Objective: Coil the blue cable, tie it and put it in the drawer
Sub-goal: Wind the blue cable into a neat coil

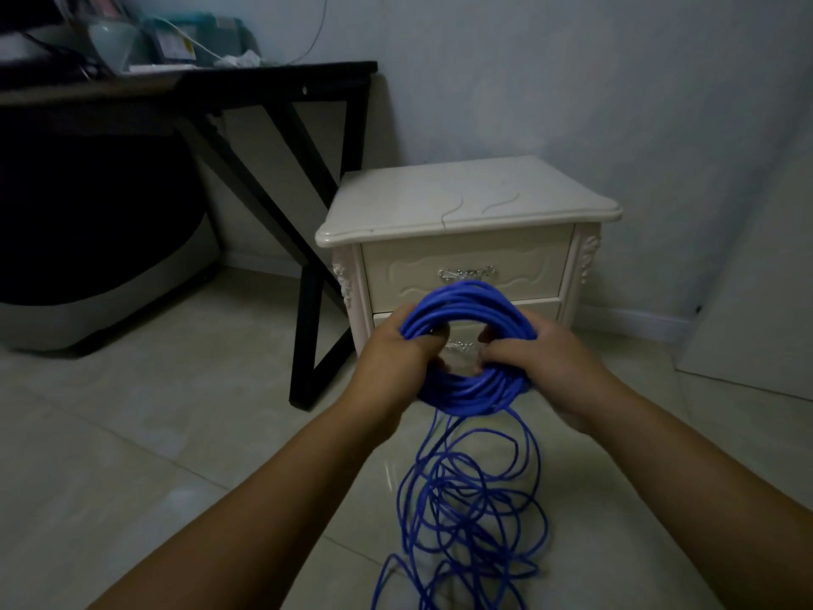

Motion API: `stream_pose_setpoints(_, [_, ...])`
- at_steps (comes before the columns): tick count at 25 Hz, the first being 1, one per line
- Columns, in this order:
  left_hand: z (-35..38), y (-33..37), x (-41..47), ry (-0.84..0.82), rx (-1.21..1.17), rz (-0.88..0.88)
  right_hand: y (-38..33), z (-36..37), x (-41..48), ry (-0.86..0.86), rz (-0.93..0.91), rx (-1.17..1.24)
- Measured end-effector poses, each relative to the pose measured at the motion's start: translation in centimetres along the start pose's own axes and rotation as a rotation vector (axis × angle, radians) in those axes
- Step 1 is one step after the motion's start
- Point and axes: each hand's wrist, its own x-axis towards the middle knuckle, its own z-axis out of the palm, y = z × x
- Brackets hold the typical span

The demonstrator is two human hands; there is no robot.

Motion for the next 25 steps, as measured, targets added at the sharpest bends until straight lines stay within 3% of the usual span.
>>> stream_pose_setpoints(3, [1.5,0.6,-1.5,0.108,-0.336,-0.126,0.5,1.1,-1.3,0.001,0.047,0.422])
stream_pose_setpoints(5, [2.1,0.9,-2.4,0.161,-0.513,-0.201,0.7,1.7,-1.9,-0.020,0.050,0.545])
stream_pose_setpoints(7, [2.1,1.4,-3.7,0.128,-0.533,-0.232,0.2,1.6,-2.5,-0.018,0.060,0.559])
stream_pose_setpoints(10, [0.7,2.1,-5.5,-0.024,-0.184,-0.162,-1.1,0.7,-3.8,0.088,-0.013,0.218])
stream_pose_setpoints(12, [-0.5,2.9,-6.0,-0.063,0.183,0.037,-2.4,0.3,-5.1,0.125,-0.169,-0.160])
stream_pose_setpoints(15, [-0.6,3.2,-6.5,-0.136,0.707,0.308,-3.6,1.4,-6.9,0.039,-0.383,-0.827])
stream_pose_setpoints(16, [-0.3,2.6,-6.6,-0.143,0.797,0.342,-3.8,2.0,-7.4,0.018,-0.414,-0.982])
stream_pose_setpoints(18, [-0.5,1.0,-6.5,-0.097,0.730,0.368,-4.0,2.8,-7.7,-0.007,-0.430,-1.104])
stream_pose_setpoints(20, [-1.3,-0.3,-5.7,-0.048,0.498,0.348,-3.9,2.8,-7.6,-0.037,-0.356,-0.972])
stream_pose_setpoints(25, [-1.3,-0.7,-4.5,-0.020,-0.176,0.022,-3.3,2.1,-8.0,-0.039,-0.025,-0.176])
